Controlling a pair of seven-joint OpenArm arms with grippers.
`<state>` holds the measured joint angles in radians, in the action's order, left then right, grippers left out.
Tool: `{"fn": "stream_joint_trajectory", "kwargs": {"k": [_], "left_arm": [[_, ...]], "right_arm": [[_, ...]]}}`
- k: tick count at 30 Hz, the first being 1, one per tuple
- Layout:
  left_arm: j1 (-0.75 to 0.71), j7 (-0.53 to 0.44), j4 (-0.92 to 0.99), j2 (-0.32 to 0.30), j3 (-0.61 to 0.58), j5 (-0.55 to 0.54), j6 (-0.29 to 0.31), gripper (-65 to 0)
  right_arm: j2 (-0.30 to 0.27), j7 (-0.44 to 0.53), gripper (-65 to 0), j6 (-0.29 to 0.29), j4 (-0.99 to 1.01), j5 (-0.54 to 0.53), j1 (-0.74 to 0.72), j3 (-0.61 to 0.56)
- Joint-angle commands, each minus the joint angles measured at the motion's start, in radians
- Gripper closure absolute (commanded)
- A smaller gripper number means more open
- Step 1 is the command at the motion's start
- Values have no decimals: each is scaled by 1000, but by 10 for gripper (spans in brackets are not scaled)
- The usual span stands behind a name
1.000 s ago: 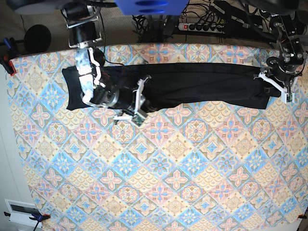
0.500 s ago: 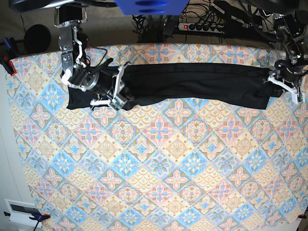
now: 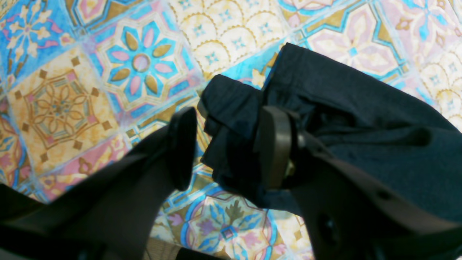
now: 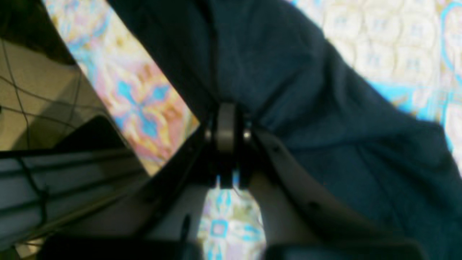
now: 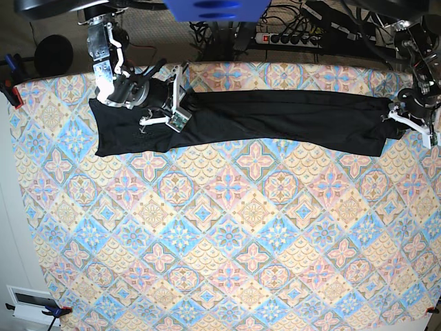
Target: Layout the t-shirt on the table in an organized manner, then fold the t-shirt properly
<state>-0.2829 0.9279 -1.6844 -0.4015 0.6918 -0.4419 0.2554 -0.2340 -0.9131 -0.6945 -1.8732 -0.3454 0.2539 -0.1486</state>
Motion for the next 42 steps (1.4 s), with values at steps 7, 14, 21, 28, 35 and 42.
{"fn": "stream_joint_trajectory", "kwargs": {"k": [7, 14, 21, 28, 35, 42], "left_arm": [[4, -8, -16, -24, 82, -41, 2, -281], [3, 96, -10, -92, 90, -120, 3, -282], [1, 116, 100, -198, -5, -225, 15, -299], [6, 119, 244, -273, -76, -347, 98, -445], [35, 81, 318, -273, -82, -340, 103, -445], [118, 70, 419, -261, -171, -338, 107, -445]], "right_arm": [[-11, 4, -10, -4, 4, -10, -5, 2], [-9, 4, -115, -4, -6, 85, -1, -3], [-9, 4, -122, -4, -6, 85, -8, -3], [-9, 9, -122, -4, -6, 85, -9, -3], [-9, 10, -122, -4, -6, 85, -9, -3], [-9, 10, -122, -4, -6, 85, -9, -3]]}}
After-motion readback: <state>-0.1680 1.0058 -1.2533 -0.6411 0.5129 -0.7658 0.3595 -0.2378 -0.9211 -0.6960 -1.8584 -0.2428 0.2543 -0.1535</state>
